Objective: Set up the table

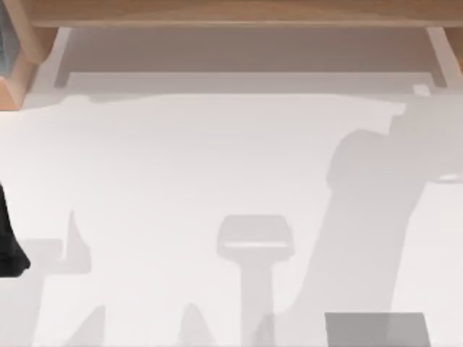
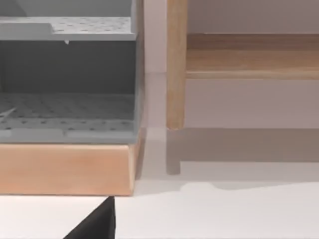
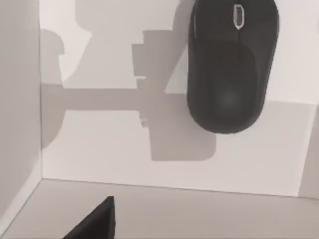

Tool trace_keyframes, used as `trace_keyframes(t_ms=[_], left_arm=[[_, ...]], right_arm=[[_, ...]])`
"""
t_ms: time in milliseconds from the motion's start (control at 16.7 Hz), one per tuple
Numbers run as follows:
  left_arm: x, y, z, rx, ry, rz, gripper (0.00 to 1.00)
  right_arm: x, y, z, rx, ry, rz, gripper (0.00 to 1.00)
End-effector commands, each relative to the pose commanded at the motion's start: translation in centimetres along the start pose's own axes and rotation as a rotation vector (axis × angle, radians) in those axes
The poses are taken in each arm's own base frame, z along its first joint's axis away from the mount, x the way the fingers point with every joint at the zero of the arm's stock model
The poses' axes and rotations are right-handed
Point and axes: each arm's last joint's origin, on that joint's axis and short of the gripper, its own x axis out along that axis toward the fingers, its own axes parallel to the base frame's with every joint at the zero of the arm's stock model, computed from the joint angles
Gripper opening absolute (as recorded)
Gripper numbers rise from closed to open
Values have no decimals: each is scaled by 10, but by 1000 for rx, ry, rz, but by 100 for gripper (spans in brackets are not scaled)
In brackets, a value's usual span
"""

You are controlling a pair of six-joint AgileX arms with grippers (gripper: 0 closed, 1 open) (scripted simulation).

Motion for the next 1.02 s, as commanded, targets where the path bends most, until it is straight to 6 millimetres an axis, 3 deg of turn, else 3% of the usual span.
trace_keyframes(t_ms=[120, 240, 720, 1020], left_arm=[[0, 0, 0, 0, 0, 0, 100], [0, 0, 0, 0, 0, 0, 100], [0, 0, 0, 0, 0, 0, 100], [0, 0, 0, 0, 0, 0, 100]], right_arm=[[-7, -1, -4, -5, -4, -7, 100], [0, -3, -3, -7, -5, -9, 100], [86, -2, 22, -1, 5, -2, 100], [95, -1, 25, 1, 1, -3, 100]])
